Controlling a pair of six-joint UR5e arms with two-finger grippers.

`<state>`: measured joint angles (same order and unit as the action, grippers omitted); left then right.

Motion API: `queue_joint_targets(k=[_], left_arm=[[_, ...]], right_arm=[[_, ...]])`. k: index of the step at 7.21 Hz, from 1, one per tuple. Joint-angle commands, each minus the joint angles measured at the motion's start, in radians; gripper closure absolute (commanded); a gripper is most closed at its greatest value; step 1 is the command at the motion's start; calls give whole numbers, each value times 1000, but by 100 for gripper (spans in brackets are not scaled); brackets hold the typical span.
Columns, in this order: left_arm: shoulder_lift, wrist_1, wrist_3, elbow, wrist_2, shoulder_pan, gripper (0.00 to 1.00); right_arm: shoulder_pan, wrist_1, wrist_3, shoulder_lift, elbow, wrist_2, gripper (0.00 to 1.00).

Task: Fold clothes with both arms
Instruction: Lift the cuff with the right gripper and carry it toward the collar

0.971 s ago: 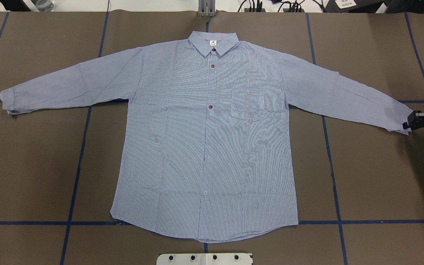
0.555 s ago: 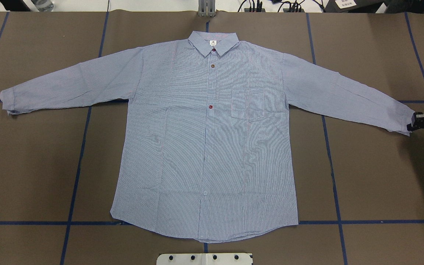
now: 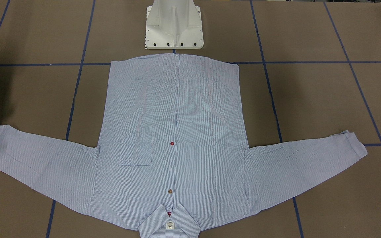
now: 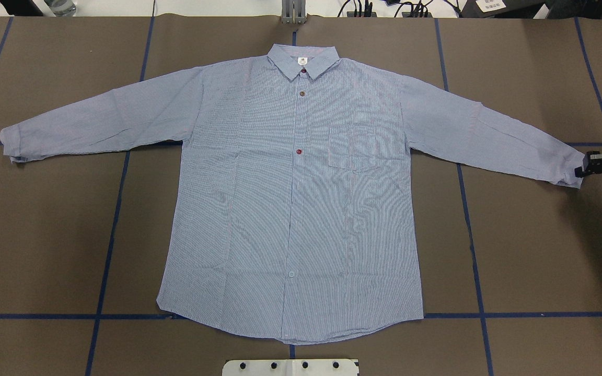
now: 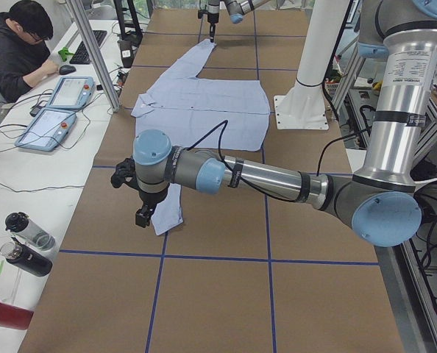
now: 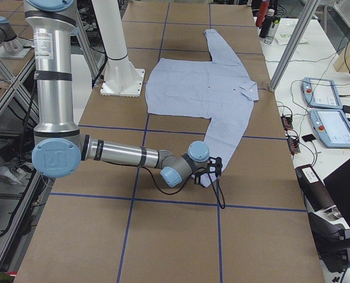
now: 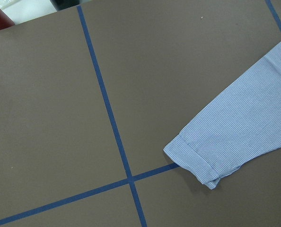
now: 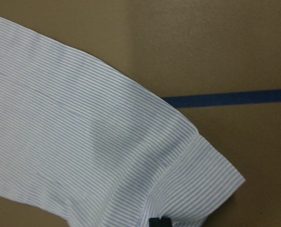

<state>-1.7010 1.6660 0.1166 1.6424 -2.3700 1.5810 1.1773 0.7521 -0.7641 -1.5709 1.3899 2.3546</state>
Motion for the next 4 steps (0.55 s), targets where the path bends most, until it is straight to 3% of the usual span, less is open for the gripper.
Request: queue_joint_targets(k=[1, 4], left_arm=[[1, 0, 0, 4, 0, 1, 0], [1, 0, 0, 4, 2, 1, 0]], right_arm=[[45, 6, 0, 20, 119, 24, 100], [76, 4, -1, 184, 190, 127, 100]])
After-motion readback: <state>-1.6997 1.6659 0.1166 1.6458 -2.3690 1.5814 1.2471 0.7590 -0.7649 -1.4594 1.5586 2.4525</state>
